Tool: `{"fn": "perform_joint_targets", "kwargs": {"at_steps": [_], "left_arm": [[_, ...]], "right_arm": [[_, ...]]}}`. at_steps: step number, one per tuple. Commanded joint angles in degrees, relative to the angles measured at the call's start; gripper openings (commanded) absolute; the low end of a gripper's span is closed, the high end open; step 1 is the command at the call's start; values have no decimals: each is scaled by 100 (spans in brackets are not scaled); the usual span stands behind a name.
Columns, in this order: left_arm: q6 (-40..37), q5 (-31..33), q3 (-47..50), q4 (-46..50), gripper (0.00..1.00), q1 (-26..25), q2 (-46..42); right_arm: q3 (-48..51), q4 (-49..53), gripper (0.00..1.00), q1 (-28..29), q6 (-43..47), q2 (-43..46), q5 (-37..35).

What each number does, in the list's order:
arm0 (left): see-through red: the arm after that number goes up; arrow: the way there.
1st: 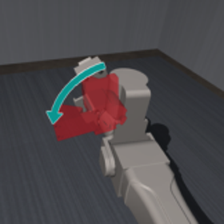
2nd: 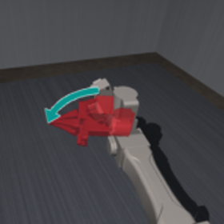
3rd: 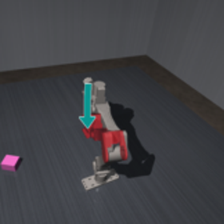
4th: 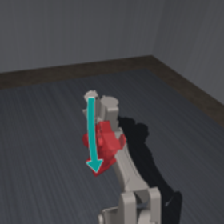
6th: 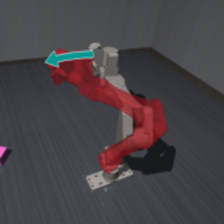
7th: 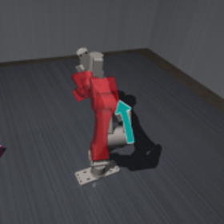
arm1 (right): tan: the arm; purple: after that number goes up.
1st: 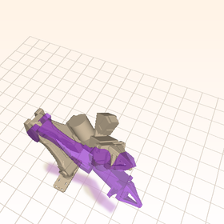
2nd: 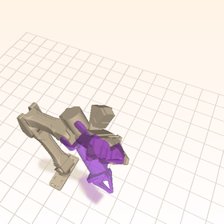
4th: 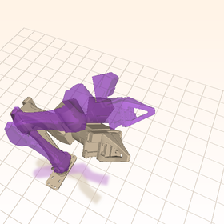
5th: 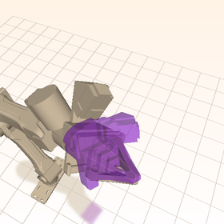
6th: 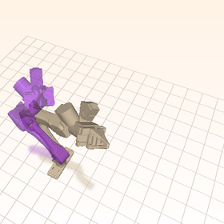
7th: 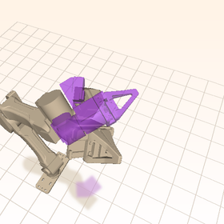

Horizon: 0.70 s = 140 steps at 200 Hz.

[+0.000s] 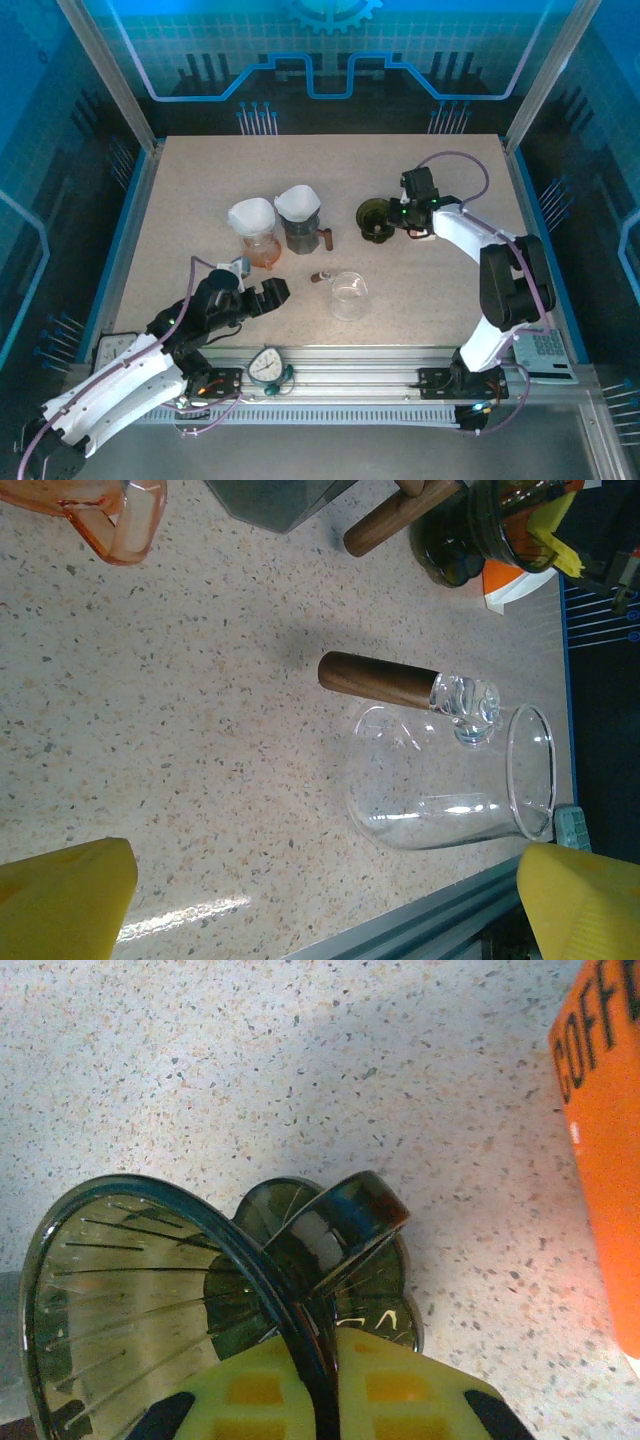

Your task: Place the coffee filter in the dripper

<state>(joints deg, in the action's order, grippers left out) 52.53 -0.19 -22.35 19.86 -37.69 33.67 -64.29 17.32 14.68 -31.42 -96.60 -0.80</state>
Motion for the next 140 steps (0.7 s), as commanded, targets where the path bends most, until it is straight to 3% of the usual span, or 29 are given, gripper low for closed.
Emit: {"fn": "perform_joint_targets", "kwargs": {"at_steps": [1,90,140], "left_arm": [[-36,94,-27,143,99,-28,-59],[-360,265,-316,428,99,-30,-190],[-384,325,-301,418,99,-23,-180]], "right_arm": [[162,188,0,-94,140,582,184],[700,1827,0,126,334,3233,1177],[67,2803,0,1076,303,3199,1545]]}}
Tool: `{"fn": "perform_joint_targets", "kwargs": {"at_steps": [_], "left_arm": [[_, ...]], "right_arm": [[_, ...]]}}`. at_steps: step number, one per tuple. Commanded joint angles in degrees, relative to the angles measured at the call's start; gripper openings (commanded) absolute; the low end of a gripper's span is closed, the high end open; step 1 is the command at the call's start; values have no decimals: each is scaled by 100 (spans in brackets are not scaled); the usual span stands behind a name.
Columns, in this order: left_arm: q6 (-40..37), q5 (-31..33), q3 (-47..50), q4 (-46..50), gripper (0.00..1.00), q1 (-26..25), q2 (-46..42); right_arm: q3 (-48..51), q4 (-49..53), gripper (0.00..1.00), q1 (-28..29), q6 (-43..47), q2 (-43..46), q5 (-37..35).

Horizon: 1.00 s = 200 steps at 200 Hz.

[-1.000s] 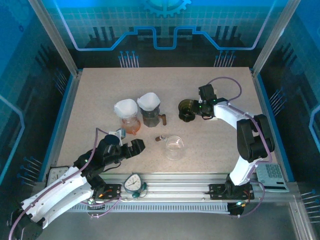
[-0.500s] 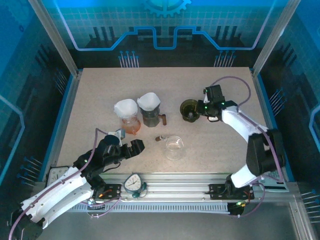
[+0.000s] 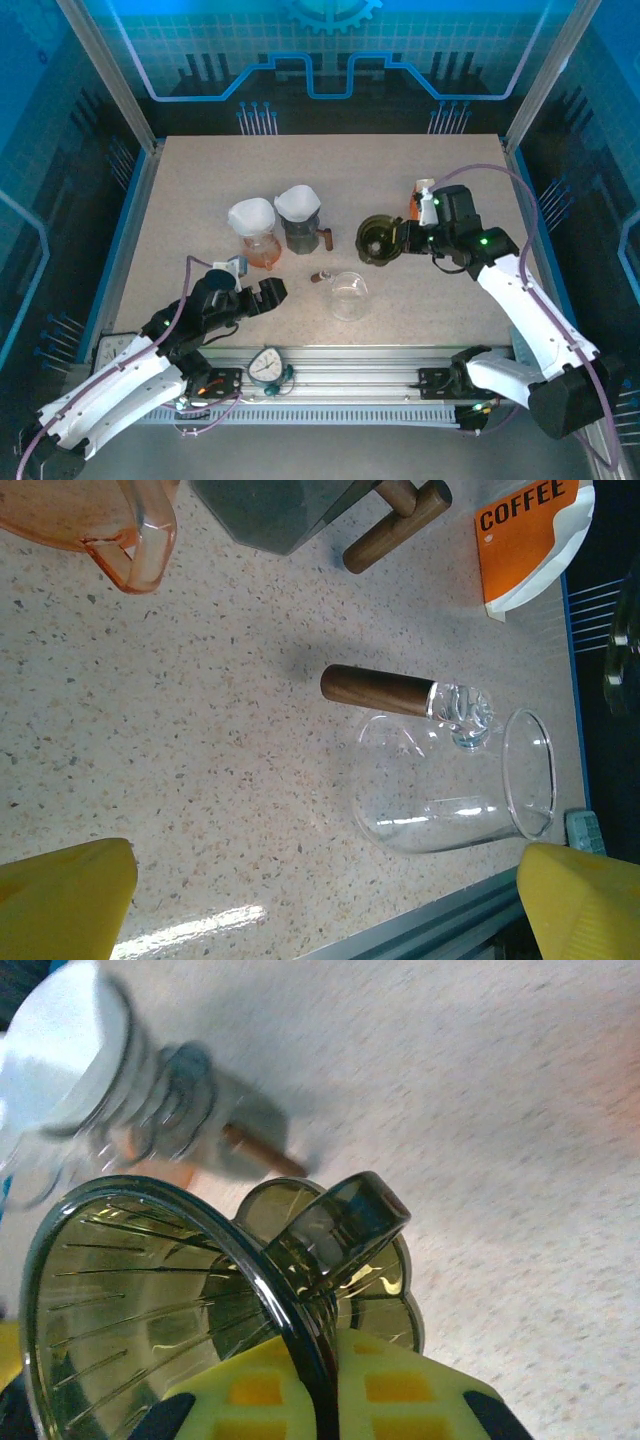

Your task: Place the coffee filter in the dripper

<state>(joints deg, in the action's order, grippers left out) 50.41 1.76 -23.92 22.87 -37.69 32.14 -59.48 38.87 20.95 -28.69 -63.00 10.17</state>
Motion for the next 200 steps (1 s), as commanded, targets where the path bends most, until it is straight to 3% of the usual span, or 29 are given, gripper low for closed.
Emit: {"fn": "perform_joint_targets", "kwargs": {"at_steps": [1,42,82,200], "left_arm": [[-168,131,-141,118,99,-30,-25],[-165,139,-128,151,99,-26,-32],[-159,141,-91,155,99,-24,-32],[-144,190,-49,133,99,-24,-27]], "right_arm": [[-432,657,0,464,26,-173,454],[-791,919,0,1064,20,-680,502],[-731,984,0,1291,86,-922,375],[-393,725,0,1407,148,-1001,92]]}}
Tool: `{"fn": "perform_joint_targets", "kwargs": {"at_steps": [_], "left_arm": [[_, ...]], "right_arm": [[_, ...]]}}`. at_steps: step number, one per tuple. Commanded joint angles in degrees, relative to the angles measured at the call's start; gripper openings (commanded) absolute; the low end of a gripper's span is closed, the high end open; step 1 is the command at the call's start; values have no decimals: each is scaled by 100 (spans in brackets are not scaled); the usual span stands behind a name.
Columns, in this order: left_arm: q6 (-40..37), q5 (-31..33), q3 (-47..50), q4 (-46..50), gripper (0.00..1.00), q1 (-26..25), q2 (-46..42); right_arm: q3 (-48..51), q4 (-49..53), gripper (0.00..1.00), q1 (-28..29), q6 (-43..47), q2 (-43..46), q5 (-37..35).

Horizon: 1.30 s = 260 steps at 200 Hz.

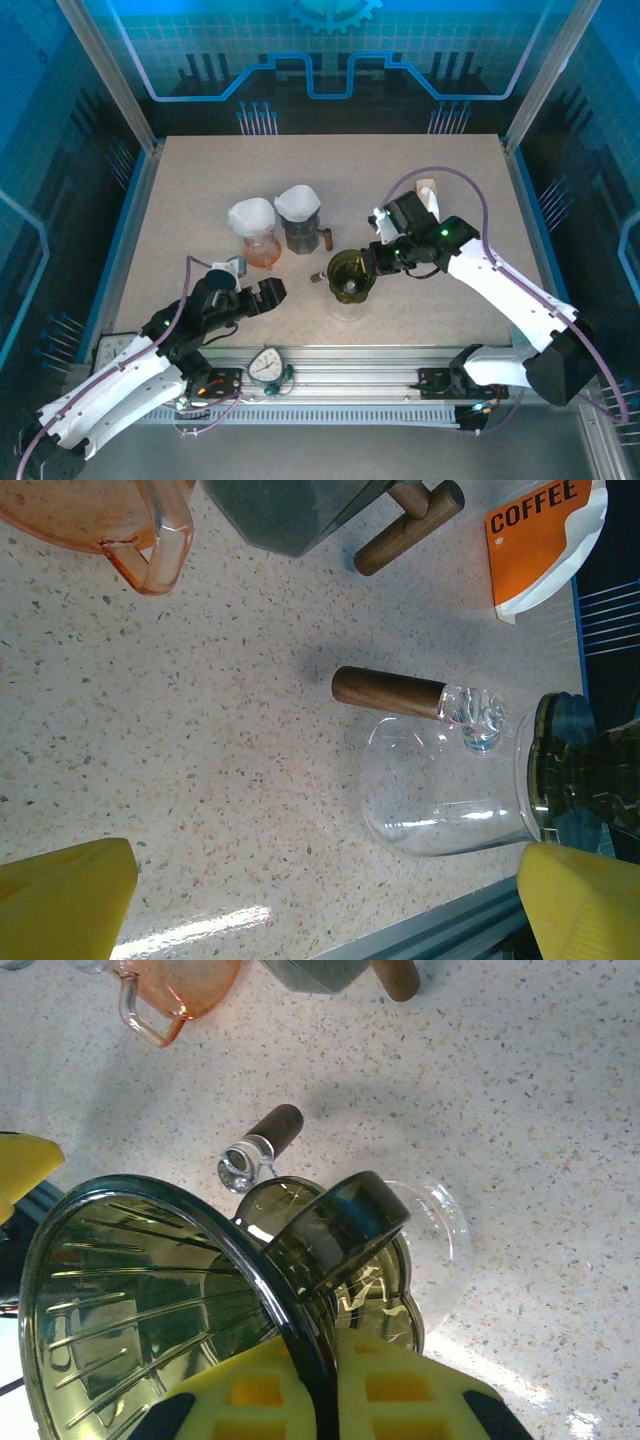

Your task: Place the coffee filter in the dripper

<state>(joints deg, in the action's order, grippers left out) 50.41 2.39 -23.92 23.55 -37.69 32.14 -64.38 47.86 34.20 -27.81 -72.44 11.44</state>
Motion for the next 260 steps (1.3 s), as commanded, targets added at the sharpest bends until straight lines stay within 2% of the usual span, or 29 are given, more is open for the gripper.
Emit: {"fn": "perform_joint_targets", "kwargs": {"at_steps": [1,25,38,58,81,110,143,175,203,225,238,260], "left_arm": [[-145,128,-46,59,99,-22,-25],[-146,122,-54,86,99,-26,-32],[-137,133,-51,89,99,-23,-31],[-128,124,-50,83,99,-22,-32],[-131,122,-46,71,99,-24,-31],[-120,112,-41,42,99,-18,-30],[-95,90,-64,26,99,-16,-32],[-118,22,-113,-26,99,-18,-8],[-145,-21,-188,-25,99,-19,92],[-148,-14,-233,22,99,-19,154],[-133,6,-244,28,99,-19,178],[-87,16,-227,11,99,-18,203]], "right_arm": [[103,-176,0,85,63,-62,-36],[152,-224,0,82,74,-96,-54],[163,-233,5,82,72,-103,-63],[180,-251,23,87,60,-77,-111],[187,-242,56,86,65,-11,-168],[208,-303,70,83,48,205,-288],[191,-289,76,23,124,544,-640],[348,-596,77,-377,175,948,-858],[629,-1076,77,-761,392,1118,-1691],[857,-1630,75,-1196,557,964,-2104],[933,-1972,74,-1509,628,712,-2073],[882,-2369,65,-1945,718,103,-2027]]}}
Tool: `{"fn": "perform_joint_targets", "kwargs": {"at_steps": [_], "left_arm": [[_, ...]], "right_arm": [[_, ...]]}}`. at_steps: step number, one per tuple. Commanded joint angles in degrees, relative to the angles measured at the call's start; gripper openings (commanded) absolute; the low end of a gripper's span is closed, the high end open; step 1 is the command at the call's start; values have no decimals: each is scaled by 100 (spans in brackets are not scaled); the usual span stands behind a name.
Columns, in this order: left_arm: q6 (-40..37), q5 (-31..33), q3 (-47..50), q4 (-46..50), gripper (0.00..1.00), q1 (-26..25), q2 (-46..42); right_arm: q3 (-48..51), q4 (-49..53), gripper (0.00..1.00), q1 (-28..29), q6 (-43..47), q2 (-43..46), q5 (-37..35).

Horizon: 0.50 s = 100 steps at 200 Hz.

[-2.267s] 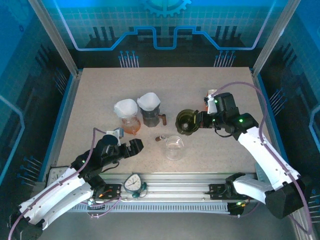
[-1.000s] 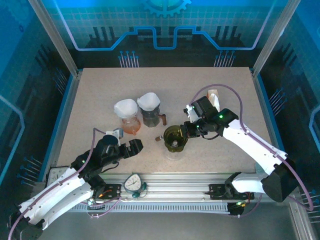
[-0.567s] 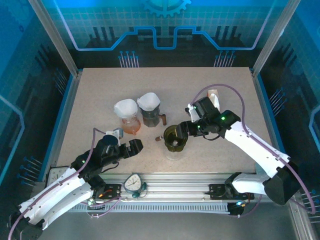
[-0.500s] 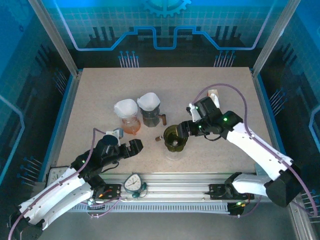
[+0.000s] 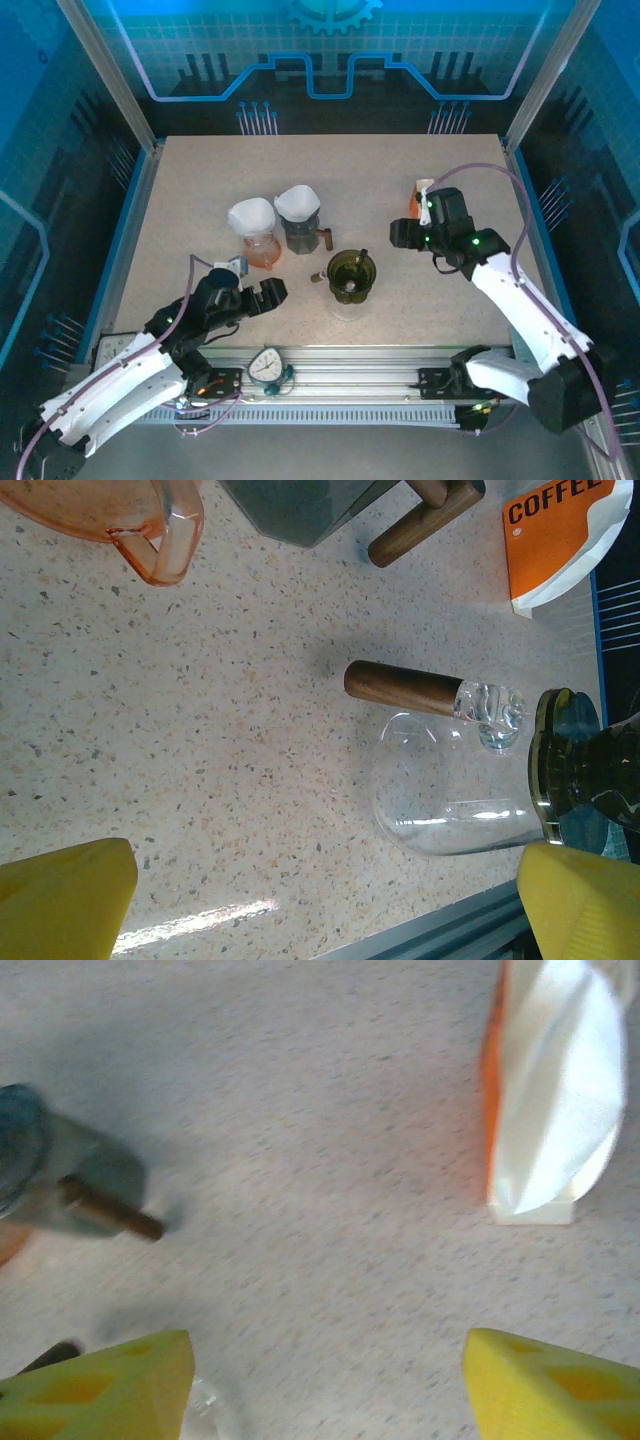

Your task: Place the coffee filter in the dripper

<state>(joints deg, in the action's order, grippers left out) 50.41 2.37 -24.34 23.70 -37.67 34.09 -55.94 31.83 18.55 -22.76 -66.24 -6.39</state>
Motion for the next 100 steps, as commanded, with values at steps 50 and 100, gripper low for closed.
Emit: {"fn": "perform_joint_targets", "kwargs": {"at_steps": [50,100], "left_arm": [[-5,12,-177,-50,99,-19,78],[31,6,-217,-87,99,-19,208]], "right_arm": [[-126,-1539,46,-1078,-11,-1532,21],[-384,-1979,43,-1285,-362,-2138,49]]}}
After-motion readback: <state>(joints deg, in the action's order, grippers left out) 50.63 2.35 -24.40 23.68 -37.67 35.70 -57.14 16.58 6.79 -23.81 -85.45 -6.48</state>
